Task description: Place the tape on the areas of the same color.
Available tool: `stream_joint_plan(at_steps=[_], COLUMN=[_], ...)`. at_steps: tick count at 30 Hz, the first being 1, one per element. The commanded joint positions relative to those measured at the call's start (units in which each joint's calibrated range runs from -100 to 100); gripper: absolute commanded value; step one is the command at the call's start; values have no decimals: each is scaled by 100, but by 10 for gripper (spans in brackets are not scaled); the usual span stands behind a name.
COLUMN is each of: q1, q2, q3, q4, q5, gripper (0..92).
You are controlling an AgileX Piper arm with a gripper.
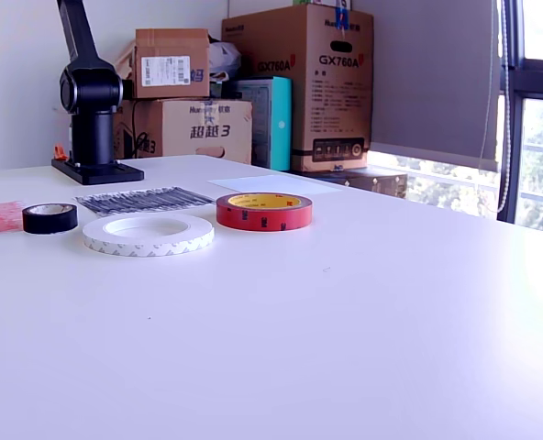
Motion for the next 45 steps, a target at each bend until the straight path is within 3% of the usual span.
stream_joint_plan(at_steps=[1,7,16,33,41,45], q1=[-2,-10,-105,-34,14,29], q2=[2045,2663,3551,5226,5974,6199], q3=[-1883,-2629,-2710,-2728,-2756,-2710], q4=[1583,2737,3645,3611,3602,3119], q5=[394,737,868,893,1212,1360], gripper=[10,10,10,10,11,20])
